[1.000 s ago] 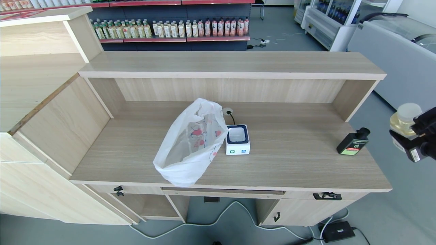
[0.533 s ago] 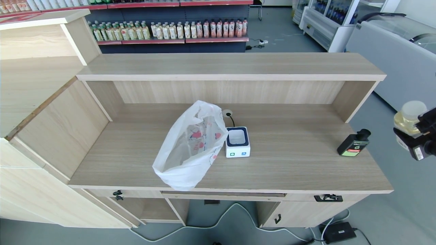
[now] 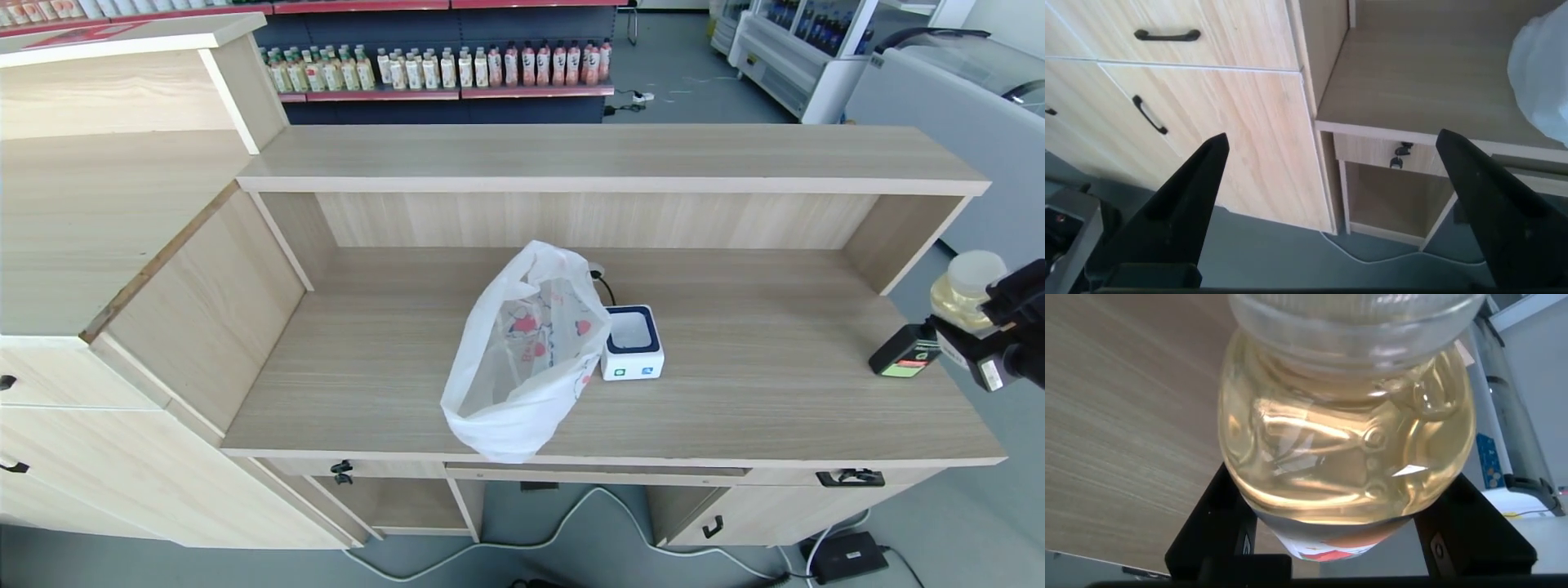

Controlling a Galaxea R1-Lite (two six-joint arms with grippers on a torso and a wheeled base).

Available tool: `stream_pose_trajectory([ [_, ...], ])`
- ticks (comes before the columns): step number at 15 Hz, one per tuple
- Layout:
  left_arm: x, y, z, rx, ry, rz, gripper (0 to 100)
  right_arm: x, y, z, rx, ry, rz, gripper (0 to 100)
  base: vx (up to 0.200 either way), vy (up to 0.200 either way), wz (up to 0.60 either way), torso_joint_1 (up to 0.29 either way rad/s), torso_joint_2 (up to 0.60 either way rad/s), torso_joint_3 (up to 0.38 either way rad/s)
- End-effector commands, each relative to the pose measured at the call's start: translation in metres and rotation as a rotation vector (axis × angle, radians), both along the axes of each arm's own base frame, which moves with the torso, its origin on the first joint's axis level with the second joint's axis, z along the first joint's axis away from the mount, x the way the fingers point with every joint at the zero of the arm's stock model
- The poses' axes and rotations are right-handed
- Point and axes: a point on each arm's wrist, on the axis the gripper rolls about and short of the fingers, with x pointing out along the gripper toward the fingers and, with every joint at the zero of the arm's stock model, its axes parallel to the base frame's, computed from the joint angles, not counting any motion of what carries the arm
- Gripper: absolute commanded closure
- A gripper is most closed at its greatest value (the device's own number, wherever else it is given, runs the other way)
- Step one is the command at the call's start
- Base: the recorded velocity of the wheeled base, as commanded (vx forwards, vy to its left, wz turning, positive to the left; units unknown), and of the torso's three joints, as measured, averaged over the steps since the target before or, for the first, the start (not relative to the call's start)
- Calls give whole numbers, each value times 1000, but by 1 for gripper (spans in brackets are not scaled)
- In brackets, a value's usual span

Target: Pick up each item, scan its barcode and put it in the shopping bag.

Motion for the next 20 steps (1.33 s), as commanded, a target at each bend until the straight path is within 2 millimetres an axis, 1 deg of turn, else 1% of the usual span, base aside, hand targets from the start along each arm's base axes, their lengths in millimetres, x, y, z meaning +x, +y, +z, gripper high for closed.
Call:
stream_pose_trajectory([
  [1, 0, 0, 0, 0, -1, 0, 0, 3, 2, -1, 1, 3, 11, 100, 0, 200, 0, -2, -2, 2],
  [3, 0, 0, 0, 0, -1, 2, 0, 10, 5, -4, 1, 3, 31, 100, 0, 200, 0, 2, -2, 2],
  [4, 0, 0, 0, 0, -1, 3, 0, 19, 6, -4, -8, -18, 45, 100, 0, 200, 0, 7, -2, 7],
  [5, 0, 0, 0, -3, -2, 3, 0, 31, 6, -2, -30, -77, 62, 100, 0, 0, 0, 0, 0, 0],
  [6, 0, 0, 0, -3, -2, 3, 0, 39, 7, -1, -43, -112, 71, 100, 0, 0, 0, 0, 0, 0],
  [7, 0, 0, 0, -5, -2, 3, 0, 51, 6, -1, -65, -185, 84, 100, 0, 0, 0, 0, 0, 0],
  [8, 0, 0, 0, -5, -2, 3, 0, 56, 5, -3, -71, -211, 89, 100, 0, 0, 0, 0, 0, 0],
  [9, 0, 0, 0, -5, -2, 3, 0, 57, 8, -3, -70, -213, 99, 100, 0, 0, 0, 0, 0, 0],
  [11, 0, 0, 0, -5, -2, 3, 0, 61, 22, -2, -60, -219, 143, 100, 0, 0, 0, 0, 0, 0],
  [12, 0, 0, 0, -5, -2, 2, 0, 62, 26, -1, -58, -223, 155, 100, 0, 0, 0, 0, 0, 0],
  [13, 0, 0, 0, -5, -2, 3, 0, 63, 39, 2, -41, -231, 198, 100, 0, 0, 0, 0, 0, 0],
  [15, 0, 0, 0, -5, -2, 3, 0, 63, 59, 5, -26, -238, 262, 100, 0, 0, 0, 0, 0, 0],
  [16, 0, 0, 0, -5, -2, 3, 0, 63, 64, 7, -17, -239, 277, 100, 0, 0, 0, 0, 0, 0],
  [18, 0, 0, 0, -3, -2, 3, 0, 60, 93, 11, 36, -233, 371, 100, 0, 0, 0, 0, 0, 0],
  [20, 0, 0, 0, -5, -2, 3, 0, 61, 104, 6, 39, -220, 405, 100, 0, 0, 0, 0, 0, 0],
])
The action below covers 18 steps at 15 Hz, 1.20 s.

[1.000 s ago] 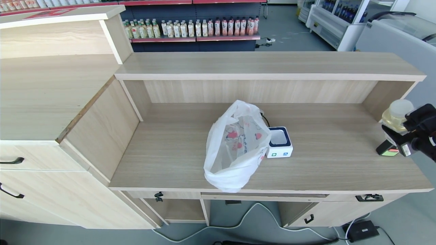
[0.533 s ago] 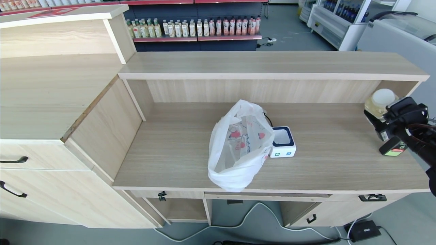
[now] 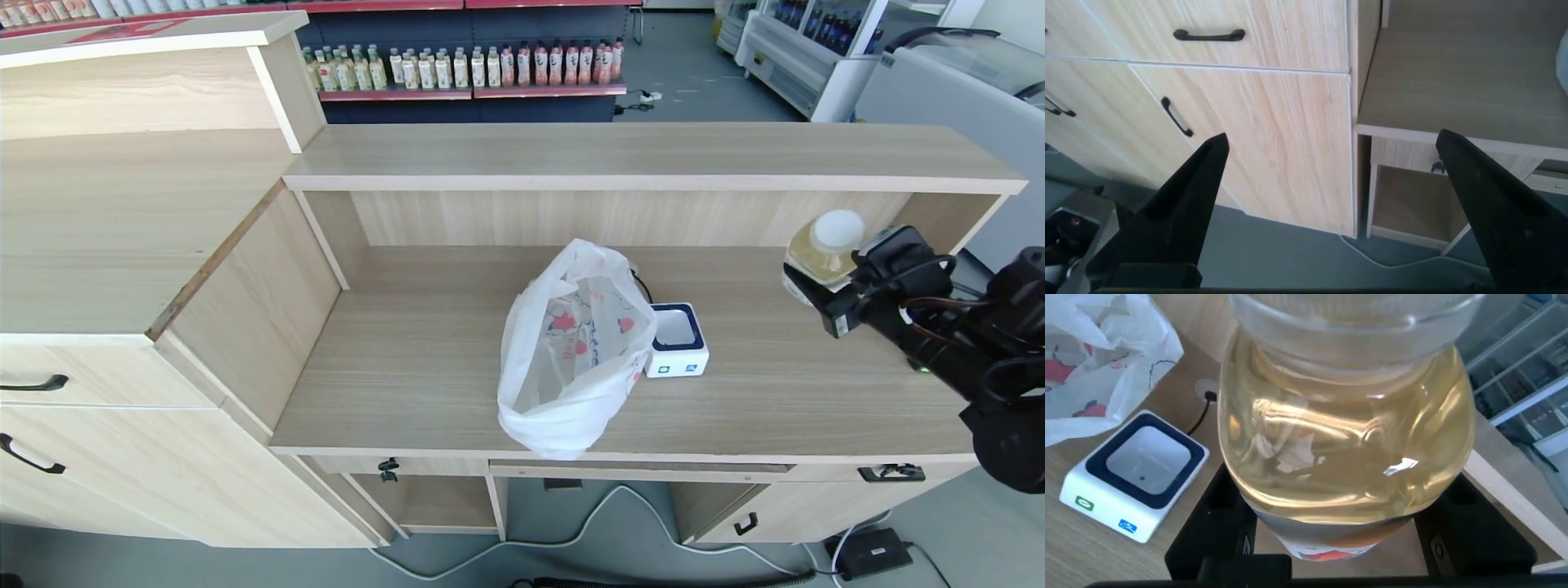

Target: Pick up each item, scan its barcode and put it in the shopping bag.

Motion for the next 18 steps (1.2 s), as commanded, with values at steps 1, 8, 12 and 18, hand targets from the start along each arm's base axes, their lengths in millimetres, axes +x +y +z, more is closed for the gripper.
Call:
stream_pose_trajectory([
  [1, 0, 0, 0, 0, -1, 1, 0, 2, 11, -8, -8, 18, 37, 100, 0, 0, 0, 0, 0, 0],
  [8, 0, 0, 0, 1, -1, 1, 0, 30, 12, -33, -111, -30, 90, 100, 0, 0, 86, 2, 0, 0],
  [12, 0, 0, 0, 0, -1, 1, 0, 33, 12, -34, -123, -37, 93, 100, 0, 0, 300, -1, 1, 0],
  [18, 0, 0, 0, 0, -1, 1, 0, 30, -4, -56, -171, 30, 91, 100, 0, 0, 0, 0, 0, 0],
])
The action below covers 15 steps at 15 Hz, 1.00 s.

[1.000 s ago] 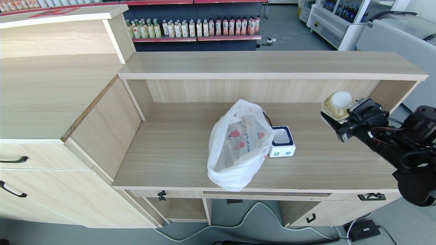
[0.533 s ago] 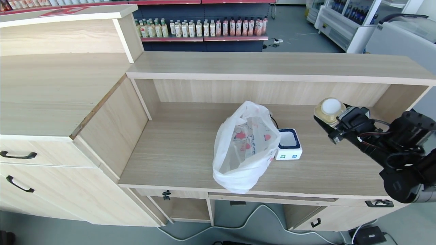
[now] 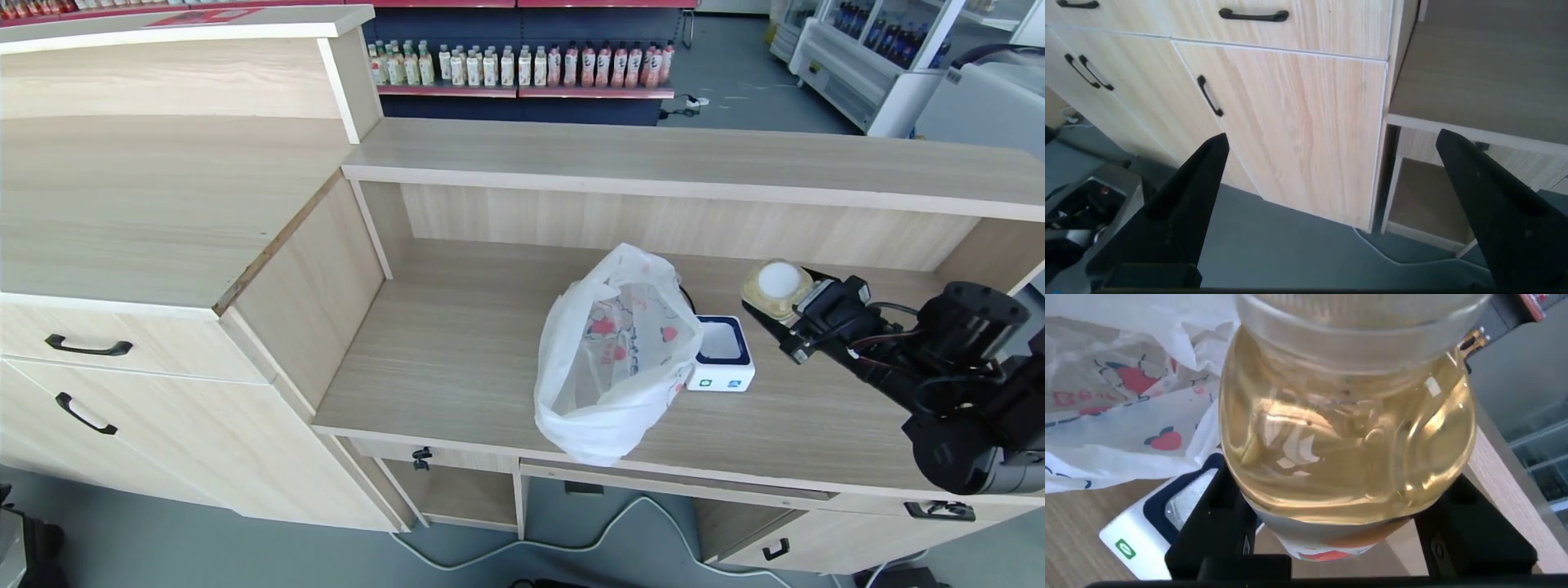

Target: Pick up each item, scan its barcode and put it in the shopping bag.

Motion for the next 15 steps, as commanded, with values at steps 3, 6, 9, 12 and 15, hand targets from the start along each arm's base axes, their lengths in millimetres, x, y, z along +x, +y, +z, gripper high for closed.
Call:
stream_pose_trajectory([
  [3, 0, 0, 0, 0, -1, 1, 0, 4, -9, -24, -13, 71, 15, 100, 0, 0, 0, 0, 0, 0],
  [6, 0, 0, 0, 1, 0, 1, 0, 18, -12, -26, -27, 46, 93, 100, 0, 0, 0, 0, 0, 0],
  [9, 0, 0, 0, 0, -1, 1, 0, 24, -20, -30, -34, 45, 122, 100, 0, 0, 0, 0, 0, 0],
  [12, 0, 0, 0, 0, -1, -1, 0, 29, -24, -36, -36, 50, 125, 100, 0, 0, 0, 0, 0, 0],
  [15, 0, 0, 0, 0, -1, 1, 0, 43, -25, -33, -47, 8, 161, 100, 0, 0, 0, 0, 0, 0],
])
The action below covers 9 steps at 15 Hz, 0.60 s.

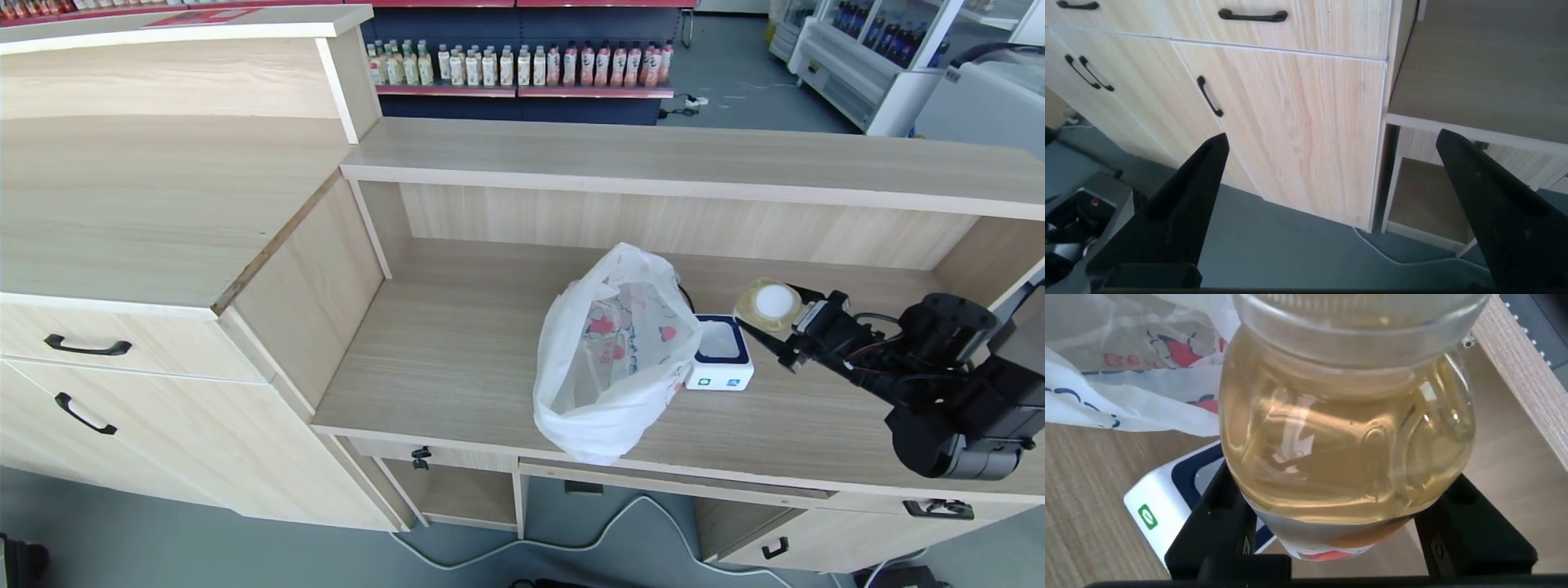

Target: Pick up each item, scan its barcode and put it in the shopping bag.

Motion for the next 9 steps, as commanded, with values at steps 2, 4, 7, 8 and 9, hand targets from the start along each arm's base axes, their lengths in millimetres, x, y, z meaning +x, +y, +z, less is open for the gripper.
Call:
stream_pose_trajectory([
  [2, 0, 0, 0, 0, -1, 1, 0, 12, -1, -2, -7, -23, 28, 100, 0, 0, 0, 0, 0, 0],
  [4, 0, 0, 0, 0, -1, 1, 0, 18, -1, -2, -4, -37, 28, 100, 0, 0, 0, 0, 0, 0],
  [7, 0, 0, 0, 0, -1, 1, 0, 24, 2, -5, 17, -24, 67, 100, 0, 0, 0, 0, 0, 0],
  [8, 0, 0, 0, 0, -1, 1, 0, 25, 2, -7, 15, -19, 80, 100, 0, 0, 0, 0, 0, 0],
  [9, 0, 0, 0, 0, -1, 1, 0, 26, 3, -9, 19, -13, 87, 100, 0, 0, 0, 0, 0, 0],
])
